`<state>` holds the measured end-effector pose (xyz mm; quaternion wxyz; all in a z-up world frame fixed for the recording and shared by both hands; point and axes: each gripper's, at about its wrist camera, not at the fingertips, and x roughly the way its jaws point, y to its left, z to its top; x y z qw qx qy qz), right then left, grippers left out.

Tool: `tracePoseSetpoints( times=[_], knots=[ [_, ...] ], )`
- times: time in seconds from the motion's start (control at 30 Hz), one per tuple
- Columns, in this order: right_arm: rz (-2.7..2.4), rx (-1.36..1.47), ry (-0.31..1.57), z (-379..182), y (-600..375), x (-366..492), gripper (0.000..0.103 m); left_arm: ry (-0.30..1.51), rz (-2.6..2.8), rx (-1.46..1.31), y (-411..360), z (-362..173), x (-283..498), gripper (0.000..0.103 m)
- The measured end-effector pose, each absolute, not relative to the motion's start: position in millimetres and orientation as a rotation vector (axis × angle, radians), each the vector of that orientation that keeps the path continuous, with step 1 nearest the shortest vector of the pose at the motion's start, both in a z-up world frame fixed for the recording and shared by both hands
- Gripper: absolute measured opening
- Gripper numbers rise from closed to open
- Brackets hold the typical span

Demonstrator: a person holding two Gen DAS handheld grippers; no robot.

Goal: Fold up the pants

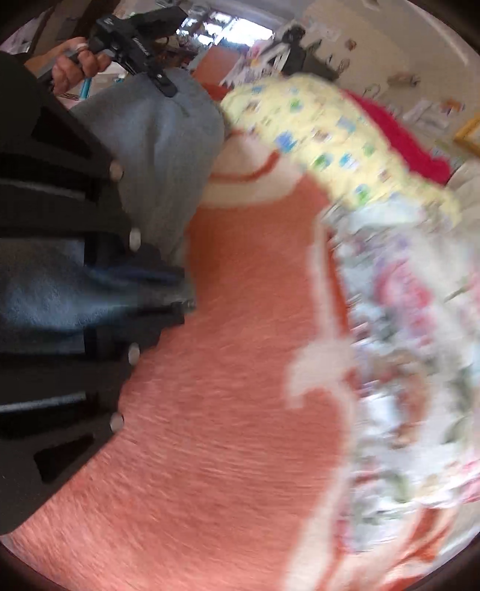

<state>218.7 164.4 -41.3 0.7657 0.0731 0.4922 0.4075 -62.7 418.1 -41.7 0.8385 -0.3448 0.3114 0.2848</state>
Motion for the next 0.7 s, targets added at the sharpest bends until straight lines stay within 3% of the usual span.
tracePoseSetpoints(
  times=[0.07,0.13,0.4,0.7],
  knots=[
    [0.892,0.190,1.042,-34,154,214,0.043,0.661,0.601,-0.728,418,-41,-74,0.035],
    [0.900,0.210,1.002,-19,139,207,0.047,0.646,0.615,-0.713,418,-32,-84,0.043],
    [0.944,0.267,0.914,21,49,156,0.051,0.588,0.551,-0.477,363,26,-90,0.050],
    [0.876,0.196,0.930,2,-48,84,0.052,0.696,0.051,-0.155,220,38,-10,0.053]
  ],
)
